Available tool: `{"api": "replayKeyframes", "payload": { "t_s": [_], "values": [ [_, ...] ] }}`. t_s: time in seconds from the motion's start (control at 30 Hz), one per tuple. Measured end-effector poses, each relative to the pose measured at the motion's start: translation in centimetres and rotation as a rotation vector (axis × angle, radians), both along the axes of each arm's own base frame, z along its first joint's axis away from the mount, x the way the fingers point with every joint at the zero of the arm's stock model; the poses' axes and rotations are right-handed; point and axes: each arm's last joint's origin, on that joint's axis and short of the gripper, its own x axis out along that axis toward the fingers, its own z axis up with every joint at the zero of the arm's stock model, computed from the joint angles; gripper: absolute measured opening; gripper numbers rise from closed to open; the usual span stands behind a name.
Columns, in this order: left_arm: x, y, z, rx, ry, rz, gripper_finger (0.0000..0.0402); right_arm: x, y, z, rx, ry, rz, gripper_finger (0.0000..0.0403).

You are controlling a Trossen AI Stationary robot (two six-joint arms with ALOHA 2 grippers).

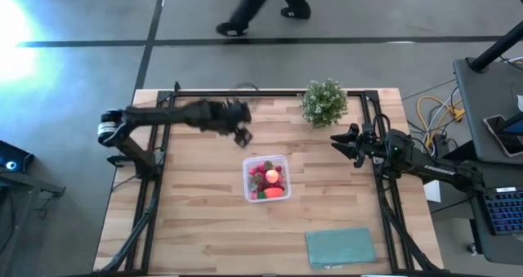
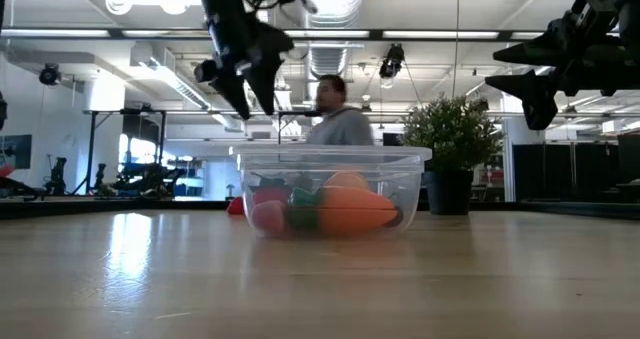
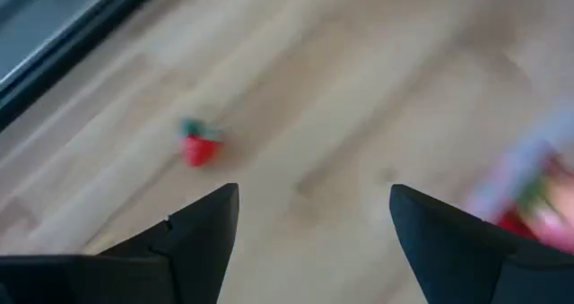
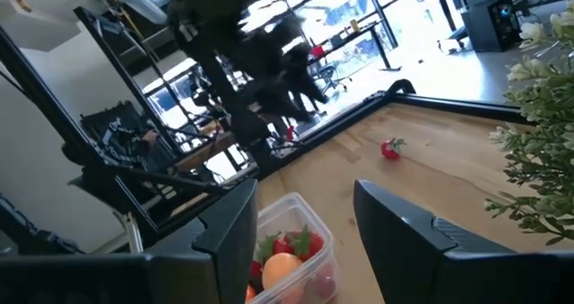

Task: Pick and placing Produce into tupperware
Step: Put the strawberry into the transparent bin

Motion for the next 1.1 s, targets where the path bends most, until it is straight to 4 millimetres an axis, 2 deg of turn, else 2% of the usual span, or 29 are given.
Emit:
{"api": "replayKeyframes", "payload": {
  "t_s": [0.13, 0.27, 0.57, 0.8, 0.97, 1.1],
  "values": [
    [-2.1, 4.9, -0.7, -0.082, -0.003, 0.153, 0.0276, 0.0, 0.0, 0.0, 0.000, 0.000, 0.000, 0.0178],
    [-3.3, 7.9, -2.0, -0.183, 0.017, 0.145, 0.0276, 0.0, 0.0, 0.0, 0.000, 0.000, 0.000, 0.0178],
    [-2.1, 10.7, -5.7, -0.143, 0.158, -0.039, 0.0276, 0.0, 0.0, 0.0, 0.000, 0.000, 0.000, 0.0178],
    [-1.5, 12.5, -9.8, -0.237, 0.245, -0.026, 0.0276, 0.0, 0.0, 0.0, 0.000, 0.000, 0.000, 0.0178],
    [-1.6, 13.8, -11.2, -0.280, 0.259, 0.000, 0.0276, 0.0, 0.0, 0.0, 0.000, 0.000, 0.000, 0.0178],
    [-1.9, 14.5, -11.5, -0.272, 0.254, 0.005, 0.0276, 0.0, 0.0, 0.0, 0.000, 0.000, 0.000, 0.0178]
  ]
}}
